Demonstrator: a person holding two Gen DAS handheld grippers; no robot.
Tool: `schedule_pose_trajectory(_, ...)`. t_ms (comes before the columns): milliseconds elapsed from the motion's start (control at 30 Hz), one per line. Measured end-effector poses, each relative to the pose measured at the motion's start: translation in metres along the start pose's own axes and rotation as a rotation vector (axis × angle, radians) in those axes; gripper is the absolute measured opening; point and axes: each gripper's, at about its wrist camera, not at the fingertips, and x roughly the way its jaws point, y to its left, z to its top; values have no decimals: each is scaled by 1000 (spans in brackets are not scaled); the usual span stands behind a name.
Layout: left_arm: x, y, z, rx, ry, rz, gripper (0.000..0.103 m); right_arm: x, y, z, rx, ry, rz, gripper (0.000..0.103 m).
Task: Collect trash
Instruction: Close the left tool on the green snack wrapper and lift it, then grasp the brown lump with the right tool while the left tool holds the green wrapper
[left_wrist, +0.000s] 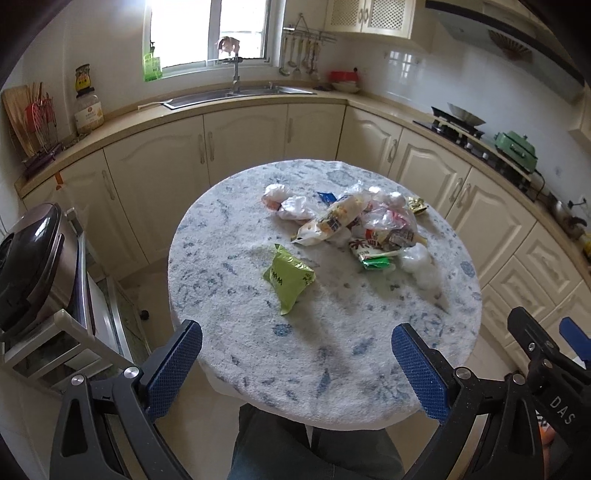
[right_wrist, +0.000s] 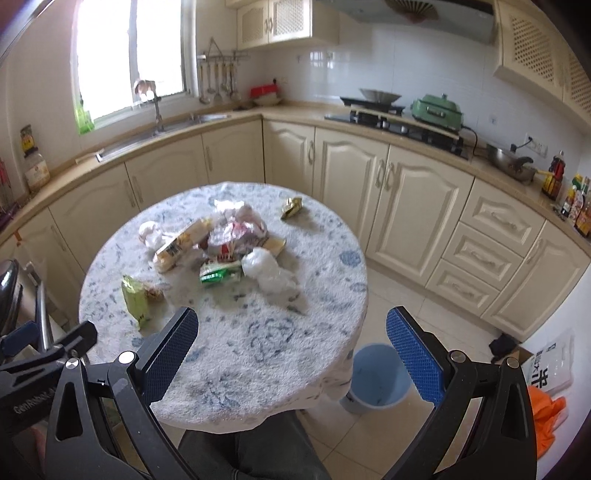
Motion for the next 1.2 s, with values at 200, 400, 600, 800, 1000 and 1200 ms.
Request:
schedule_pose_trajectory(200, 54, 26, 13, -3, 114, -25, 92, 40, 15, -3, 36, 108, -76, 103)
schedule_pose_trajectory(400, 114, 39, 39, -13, 229, -40, 83, 79, 32, -1, 22, 196, -120, 103)
schedule_pose_trajectory(600, 166, 44, 67, -23, 260, -65, 80, 112, 48, 7, -14, 258, -153, 103)
schedule_pose_trajectory(800, 212, 44, 74, -30, 301, -105, 46, 140, 52, 9, -25, 316, -154, 103)
schedule_pose_trajectory(1000, 219, 60, 69, -62, 262, -109, 21, 146, 67, 10, -64, 323, -112, 103)
schedule_pose_trajectory(1200, 209, 82, 62, -84, 235, -43, 21, 135, 103, 19, -135, 279, 55, 103)
